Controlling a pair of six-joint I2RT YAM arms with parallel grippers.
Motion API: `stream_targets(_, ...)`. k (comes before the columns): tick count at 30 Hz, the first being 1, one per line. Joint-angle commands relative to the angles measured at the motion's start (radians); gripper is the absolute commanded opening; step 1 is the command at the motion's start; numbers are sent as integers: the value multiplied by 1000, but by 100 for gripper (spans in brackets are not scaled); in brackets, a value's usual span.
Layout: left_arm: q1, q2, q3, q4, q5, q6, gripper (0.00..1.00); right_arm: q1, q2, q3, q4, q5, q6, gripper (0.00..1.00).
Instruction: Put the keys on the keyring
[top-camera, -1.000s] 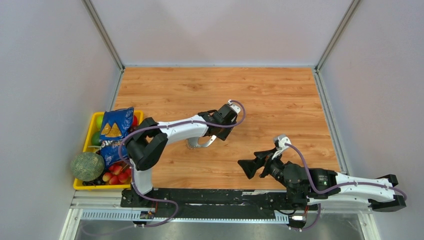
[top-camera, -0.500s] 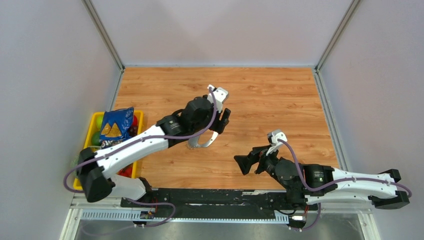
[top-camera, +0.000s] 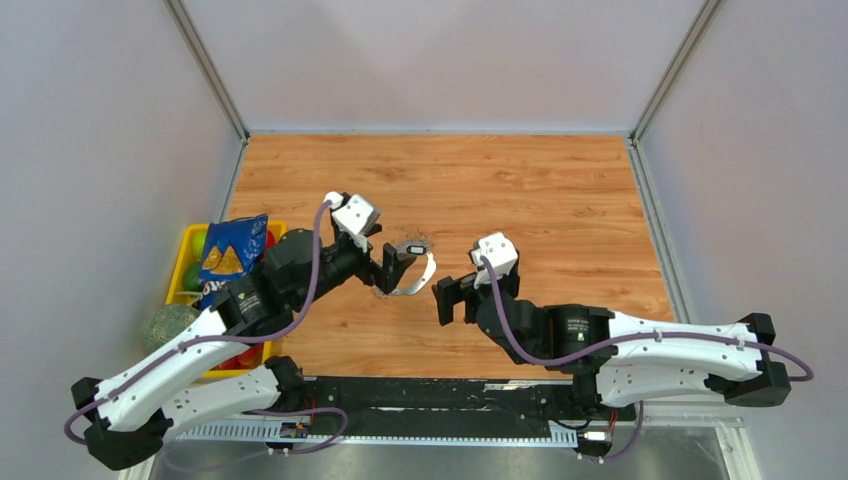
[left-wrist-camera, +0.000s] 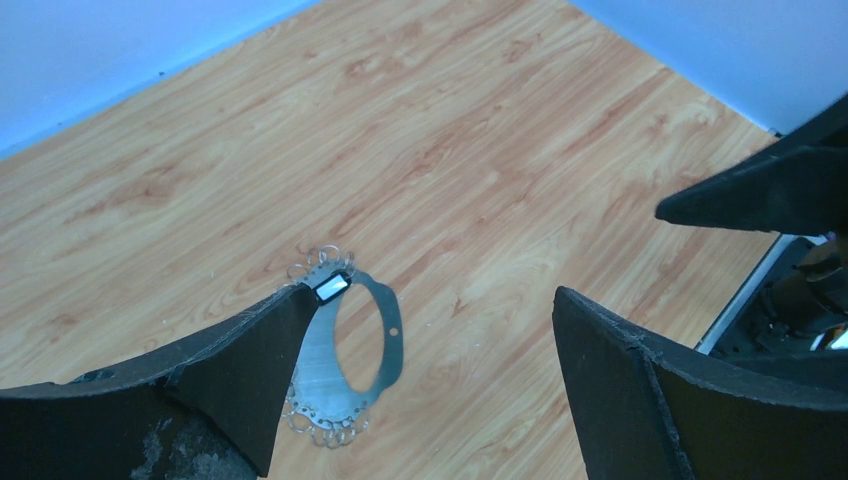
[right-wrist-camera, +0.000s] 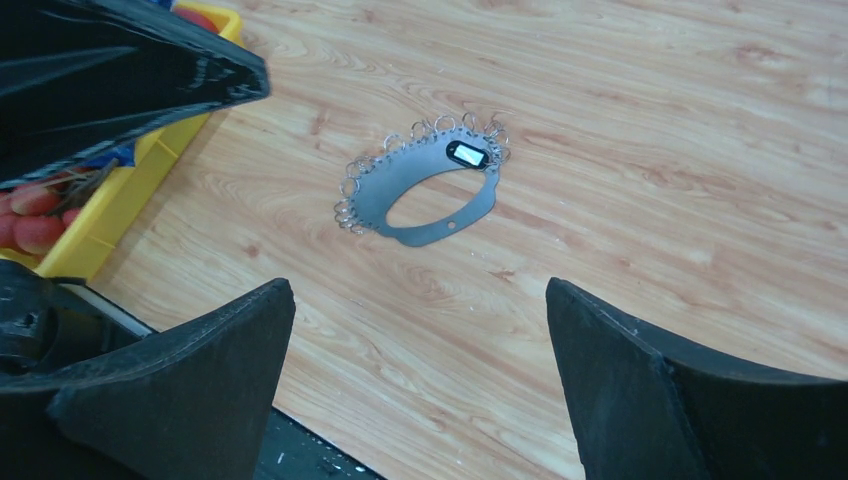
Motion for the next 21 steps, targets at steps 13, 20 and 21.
stream_targets(13, -1, -241, -62, -123, 39, -19, 100, -469, 63, 138, -15, -179, -118, 100)
stream_targets(20, 0, -274, -80, -122, 16, -12, 100, -468, 65, 137, -7, -182, -105, 100)
stream_targets(21, 0, -274, -80, -122, 14, -9, 100, -468, 65, 134, -3, -172, -97, 100)
